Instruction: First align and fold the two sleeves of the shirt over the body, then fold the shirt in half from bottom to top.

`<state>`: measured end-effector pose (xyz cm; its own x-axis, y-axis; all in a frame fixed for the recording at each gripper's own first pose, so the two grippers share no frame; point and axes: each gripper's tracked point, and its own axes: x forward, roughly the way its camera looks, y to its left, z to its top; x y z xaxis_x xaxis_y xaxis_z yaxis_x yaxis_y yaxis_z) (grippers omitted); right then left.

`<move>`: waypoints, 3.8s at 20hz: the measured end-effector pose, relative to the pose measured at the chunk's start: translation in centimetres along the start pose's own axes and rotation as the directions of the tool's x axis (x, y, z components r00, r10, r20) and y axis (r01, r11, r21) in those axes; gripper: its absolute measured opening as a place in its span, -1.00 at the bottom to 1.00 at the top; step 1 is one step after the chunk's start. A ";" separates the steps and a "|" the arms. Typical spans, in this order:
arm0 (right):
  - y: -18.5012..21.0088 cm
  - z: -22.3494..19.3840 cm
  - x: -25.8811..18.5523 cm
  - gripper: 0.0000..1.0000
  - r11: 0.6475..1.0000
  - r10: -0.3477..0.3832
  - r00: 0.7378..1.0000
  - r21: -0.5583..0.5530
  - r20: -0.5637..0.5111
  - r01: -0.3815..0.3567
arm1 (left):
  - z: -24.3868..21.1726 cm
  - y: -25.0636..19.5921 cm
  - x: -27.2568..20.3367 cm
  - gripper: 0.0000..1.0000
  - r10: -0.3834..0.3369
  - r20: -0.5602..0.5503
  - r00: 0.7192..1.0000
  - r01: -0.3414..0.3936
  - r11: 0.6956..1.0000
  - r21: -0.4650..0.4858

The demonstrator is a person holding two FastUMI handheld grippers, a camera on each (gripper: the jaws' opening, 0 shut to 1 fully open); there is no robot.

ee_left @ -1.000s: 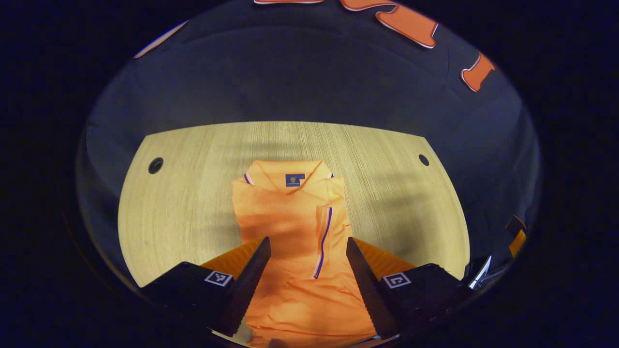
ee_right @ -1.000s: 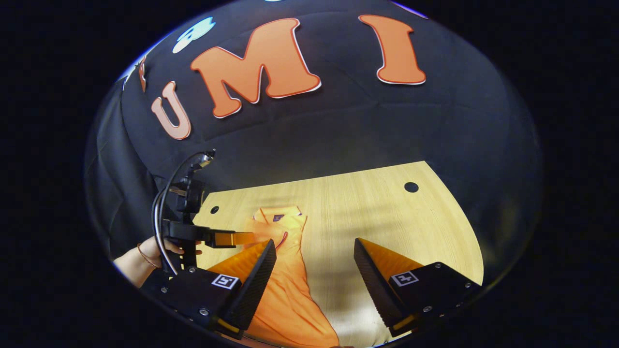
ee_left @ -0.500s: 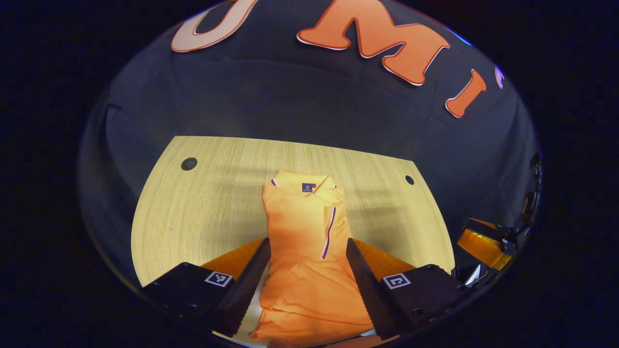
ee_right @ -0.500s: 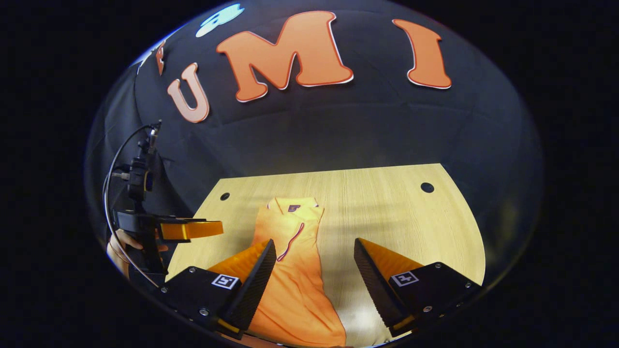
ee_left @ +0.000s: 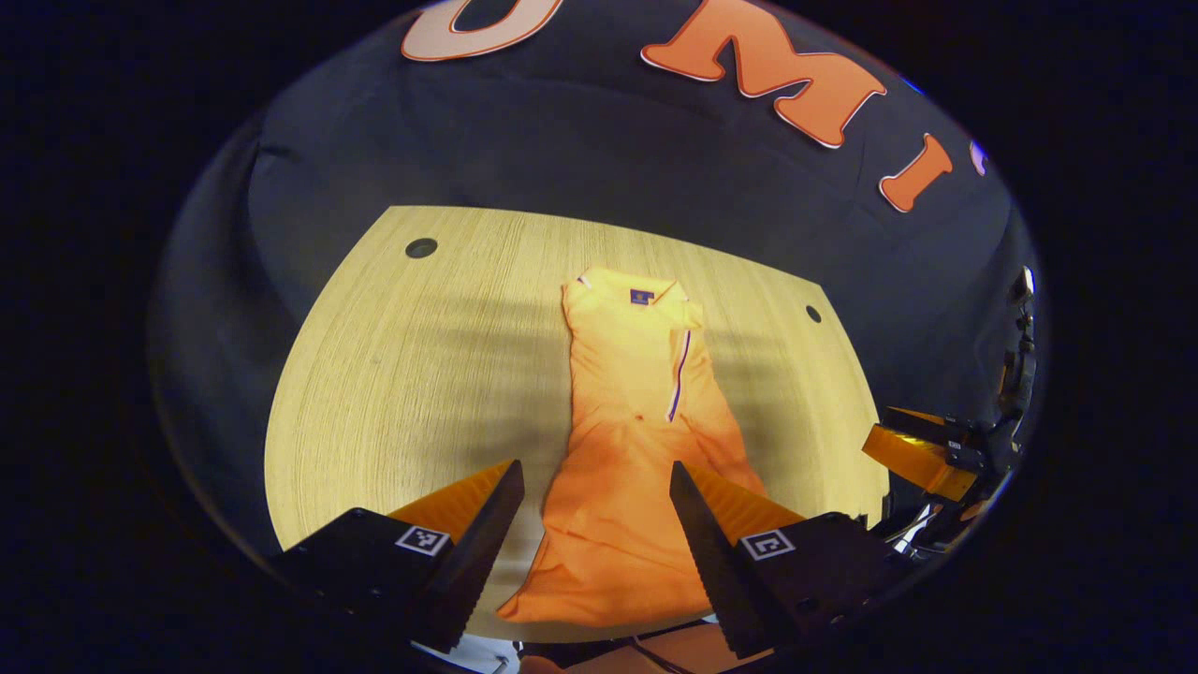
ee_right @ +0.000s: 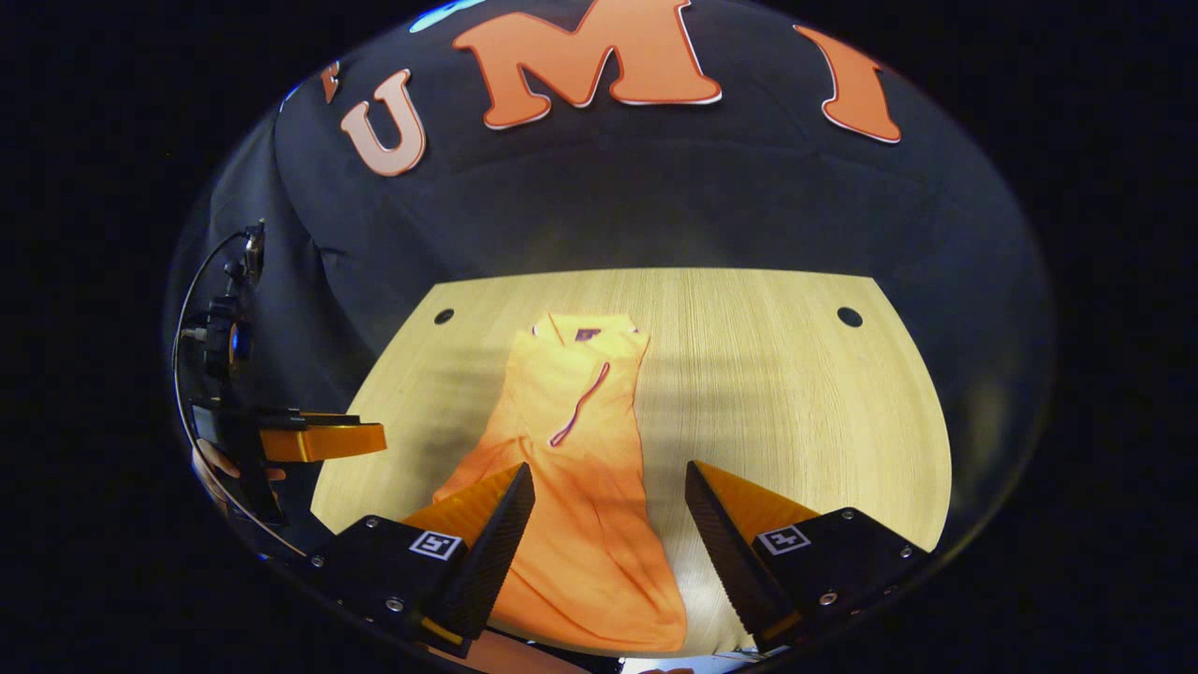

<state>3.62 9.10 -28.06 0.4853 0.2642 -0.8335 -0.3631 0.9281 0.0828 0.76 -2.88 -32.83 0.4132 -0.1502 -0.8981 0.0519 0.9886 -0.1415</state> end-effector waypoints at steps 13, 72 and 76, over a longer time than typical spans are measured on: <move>-1.1 -18.4 1.2 0.98 0.997 -0.074 0.920 -0.024 -0.386 0.070 | -16.7 1.4 2.1 0.94 0.069 -0.274 0.959 -0.074 0.997 -0.007; -1.6 -5.5 0.3 -0.99 0.997 -0.071 0.982 -0.029 -0.173 0.067 | -5.5 -0.5 0.8 -0.97 0.026 -0.003 1.000 -0.026 0.998 0.052; -2.4 -1.9 1.5 -0.99 0.996 -0.087 0.990 -0.026 -0.116 0.084 | -0.4 -0.6 1.7 -0.97 0.026 0.078 0.997 -0.032 0.996 0.083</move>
<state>3.75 6.82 -30.54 0.4197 0.1507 -0.8951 -0.3413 0.9400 -0.0018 1.09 -3.76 -34.41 0.4837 -0.1234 -0.8665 0.1137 0.9905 -0.0776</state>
